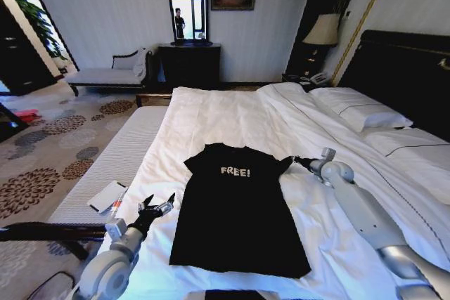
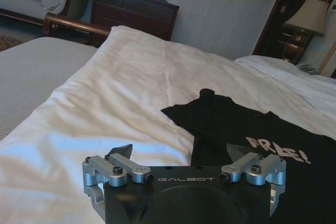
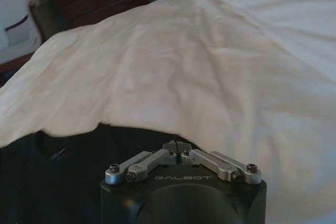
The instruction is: Fold the clothes on the bed.
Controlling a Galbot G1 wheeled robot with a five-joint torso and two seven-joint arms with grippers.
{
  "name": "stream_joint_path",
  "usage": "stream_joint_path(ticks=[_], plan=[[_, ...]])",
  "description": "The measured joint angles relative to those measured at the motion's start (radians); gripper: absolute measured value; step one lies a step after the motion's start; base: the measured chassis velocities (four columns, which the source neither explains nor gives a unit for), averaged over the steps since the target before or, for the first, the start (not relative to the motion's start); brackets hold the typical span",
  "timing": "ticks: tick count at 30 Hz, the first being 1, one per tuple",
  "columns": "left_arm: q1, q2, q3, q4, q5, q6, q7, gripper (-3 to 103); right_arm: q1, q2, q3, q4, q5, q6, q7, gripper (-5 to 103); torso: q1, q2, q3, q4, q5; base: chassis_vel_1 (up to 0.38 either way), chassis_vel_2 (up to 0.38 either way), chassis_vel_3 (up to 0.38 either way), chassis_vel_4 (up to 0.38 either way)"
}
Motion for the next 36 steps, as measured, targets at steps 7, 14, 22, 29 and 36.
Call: stream_joint_path(ticks=[7, 14, 22, 29, 36], plan=[[0.021, -0.006, -0.013, -0.006, 0.005, -0.004, 0.007, 100, 0.048, 0.016, -0.104, 0.016, -0.039, 0.001, 0.002, 0, 0.0, 0.0, 0.0, 0.0004, 0.0, 0.0, 0.0, 0.0, 0.0], [0.039, -0.013, -0.035, -0.01, 0.005, -0.008, 0.017, 100, 0.113, 0.042, -0.202, 0.005, -0.062, 0.005, 0.002, 0, 0.0, 0.0, 0.0, 0.0003, 0.0, 0.0, 0.0, 0.0, 0.0], [0.049, -0.022, -0.047, -0.011, 0.003, -0.011, 0.02, 100, 0.151, 0.074, -0.279, -0.036, -0.097, 0.012, 0.002, 0, 0.0, 0.0, 0.0, 0.0001, 0.0002, 0.0, 0.0, 0.0, 0.0], [0.056, -0.022, -0.055, -0.012, 0.0, -0.013, 0.021, 100, 0.163, 0.091, -0.318, -0.042, -0.112, 0.014, 0.002, 0, 0.0, 0.0, 0.0, 0.0003, 0.0, 0.0, 0.0, 0.0, 0.0], [0.058, -0.02, -0.057, -0.016, -0.002, -0.013, 0.021, 100, 0.163, 0.111, -0.357, -0.061, -0.14, 0.027, 0.0, 0, 0.0, 0.0, 0.0, 0.0001, 0.0002, 0.0, 0.0, 0.0, 0.0]])
